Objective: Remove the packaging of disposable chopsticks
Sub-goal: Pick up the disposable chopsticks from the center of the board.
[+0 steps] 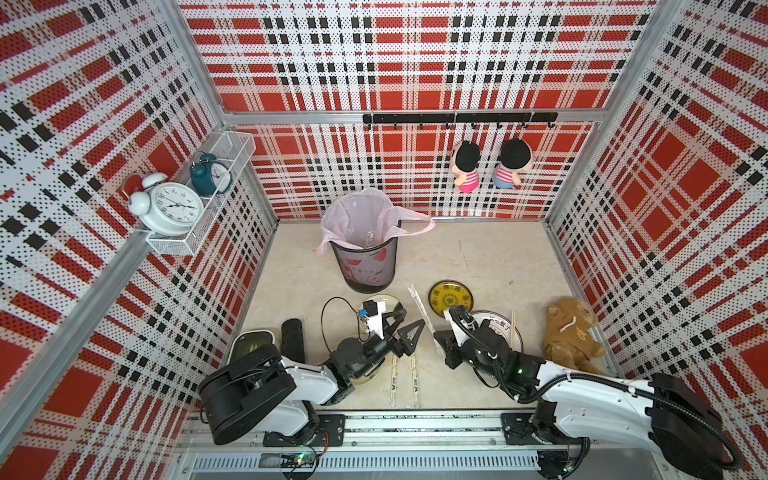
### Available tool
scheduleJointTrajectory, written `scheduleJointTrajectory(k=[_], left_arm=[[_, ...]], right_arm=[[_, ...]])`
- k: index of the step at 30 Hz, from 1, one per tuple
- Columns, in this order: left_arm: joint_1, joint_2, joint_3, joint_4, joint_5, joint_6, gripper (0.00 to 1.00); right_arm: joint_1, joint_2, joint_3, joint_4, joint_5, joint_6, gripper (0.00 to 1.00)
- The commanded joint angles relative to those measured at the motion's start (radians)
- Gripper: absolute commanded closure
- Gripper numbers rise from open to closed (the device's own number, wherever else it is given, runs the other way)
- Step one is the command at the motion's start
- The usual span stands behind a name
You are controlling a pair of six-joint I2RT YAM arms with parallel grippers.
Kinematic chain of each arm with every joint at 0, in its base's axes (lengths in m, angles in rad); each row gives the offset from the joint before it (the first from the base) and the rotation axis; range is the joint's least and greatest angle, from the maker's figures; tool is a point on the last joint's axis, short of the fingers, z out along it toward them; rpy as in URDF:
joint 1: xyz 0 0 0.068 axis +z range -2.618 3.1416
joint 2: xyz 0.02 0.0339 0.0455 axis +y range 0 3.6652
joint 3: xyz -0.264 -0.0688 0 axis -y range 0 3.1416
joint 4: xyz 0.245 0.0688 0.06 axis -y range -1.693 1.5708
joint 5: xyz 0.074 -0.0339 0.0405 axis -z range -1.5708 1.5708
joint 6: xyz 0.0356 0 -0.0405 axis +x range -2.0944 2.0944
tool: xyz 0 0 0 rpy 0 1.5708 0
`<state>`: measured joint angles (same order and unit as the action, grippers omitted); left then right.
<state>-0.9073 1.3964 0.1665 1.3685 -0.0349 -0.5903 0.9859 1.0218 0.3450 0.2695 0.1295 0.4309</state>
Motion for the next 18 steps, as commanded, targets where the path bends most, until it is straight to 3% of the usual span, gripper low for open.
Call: scheduleJointTrajectory(k=[1, 7, 12, 18], left_arm=[[0.008, 0.036, 0.039, 0.104, 0.022, -0.016, 0.09], [0.008, 0.103, 0.073, 0.175, 0.017, -0.036, 0.2], [0.02, 0.155, 0.07, 0.282, 0.048, -0.081, 0.37], [0.015, 0.172, 0.09, 0.27, 0.04, -0.079, 0.49]], right_arm=[[-0.001, -0.042, -0.027, 0.143, -0.071, -0.082, 0.98], [-0.001, -0.053, -0.076, 0.242, -0.126, -0.118, 0.98], [-0.001, -0.042, -0.087, 0.285, -0.14, -0.132, 0.98], [-0.001, 0.012, -0.08, 0.325, -0.169, -0.138, 0.98]])
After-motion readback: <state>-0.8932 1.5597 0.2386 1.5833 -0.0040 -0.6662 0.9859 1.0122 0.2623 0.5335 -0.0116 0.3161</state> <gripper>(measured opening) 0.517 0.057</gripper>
